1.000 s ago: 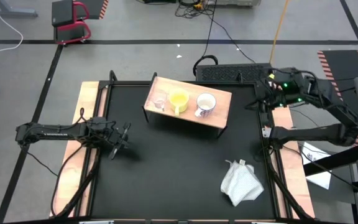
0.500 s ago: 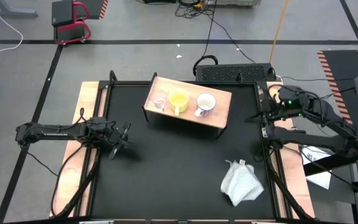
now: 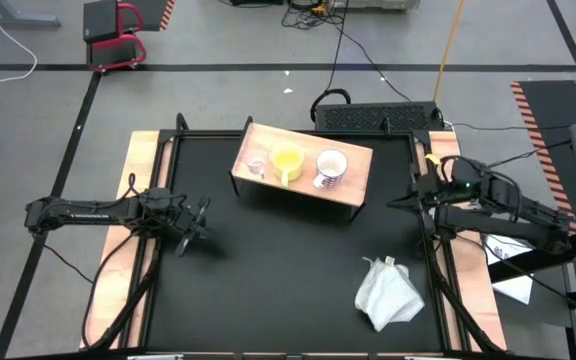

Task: Stack small to large cups/mugs on shelf
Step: Return to Home Position

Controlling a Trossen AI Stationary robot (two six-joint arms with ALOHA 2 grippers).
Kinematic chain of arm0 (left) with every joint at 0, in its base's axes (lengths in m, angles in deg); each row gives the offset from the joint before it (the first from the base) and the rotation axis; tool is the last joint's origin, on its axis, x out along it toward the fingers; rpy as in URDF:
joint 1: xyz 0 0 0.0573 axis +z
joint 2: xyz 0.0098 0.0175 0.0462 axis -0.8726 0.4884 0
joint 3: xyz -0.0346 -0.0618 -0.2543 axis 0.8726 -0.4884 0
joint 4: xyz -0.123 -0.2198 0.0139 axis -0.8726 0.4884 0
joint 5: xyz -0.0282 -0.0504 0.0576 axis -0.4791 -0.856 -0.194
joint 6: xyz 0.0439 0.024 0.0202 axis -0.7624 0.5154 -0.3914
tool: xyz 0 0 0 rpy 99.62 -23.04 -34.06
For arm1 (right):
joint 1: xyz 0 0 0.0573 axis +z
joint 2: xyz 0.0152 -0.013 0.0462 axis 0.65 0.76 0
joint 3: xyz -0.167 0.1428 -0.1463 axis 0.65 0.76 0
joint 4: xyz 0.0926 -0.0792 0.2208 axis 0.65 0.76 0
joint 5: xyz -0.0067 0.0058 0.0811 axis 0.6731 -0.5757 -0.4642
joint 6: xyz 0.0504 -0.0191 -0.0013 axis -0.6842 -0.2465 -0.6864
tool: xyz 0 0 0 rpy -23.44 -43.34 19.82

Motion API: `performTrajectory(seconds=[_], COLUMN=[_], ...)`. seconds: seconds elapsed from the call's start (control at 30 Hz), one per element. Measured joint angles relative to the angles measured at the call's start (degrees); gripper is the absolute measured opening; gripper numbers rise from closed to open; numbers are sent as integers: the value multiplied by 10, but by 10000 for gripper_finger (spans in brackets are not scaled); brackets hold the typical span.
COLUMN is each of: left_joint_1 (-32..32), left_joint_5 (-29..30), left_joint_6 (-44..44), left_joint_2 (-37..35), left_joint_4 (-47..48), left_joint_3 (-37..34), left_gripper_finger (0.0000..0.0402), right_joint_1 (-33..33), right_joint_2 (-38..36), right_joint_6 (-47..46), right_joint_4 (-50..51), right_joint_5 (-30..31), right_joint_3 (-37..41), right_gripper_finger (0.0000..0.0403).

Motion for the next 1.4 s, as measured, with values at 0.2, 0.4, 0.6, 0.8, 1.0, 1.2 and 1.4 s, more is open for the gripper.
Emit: performTrajectory(seconds=[0.2,0.4,0.6,0.8,1.0,1.2,1.4], left_joint_1=[0,0,0,0,-21,-66,-113], left_joint_5=[-1,-5,39,114,130,203,250], left_joint_6=[-11,0,30,78,76,55,24], left_joint_2=[0,0,0,0,0,0,0], left_joint_4=[-1,-11,-36,-96,-133,-134,-128], left_joint_3=[0,0,0,0,0,0,0], left_gripper_finger=[33,33,33,30,4,3,2], right_joint_1=[20,53,76,102,142,208,281], right_joint_2=[-25,-23,-17,-6,9,37,47], right_joint_6=[-5,13,30,50,65,78,97], right_joint_4=[-86,-172,-287,-334,-339,-394,-398], right_joint_5=[19,48,50,118,165,187,252], right_joint_3=[80,139,202,243,250,250,250], right_gripper_finger=[0,0,0,0,0,0,0])
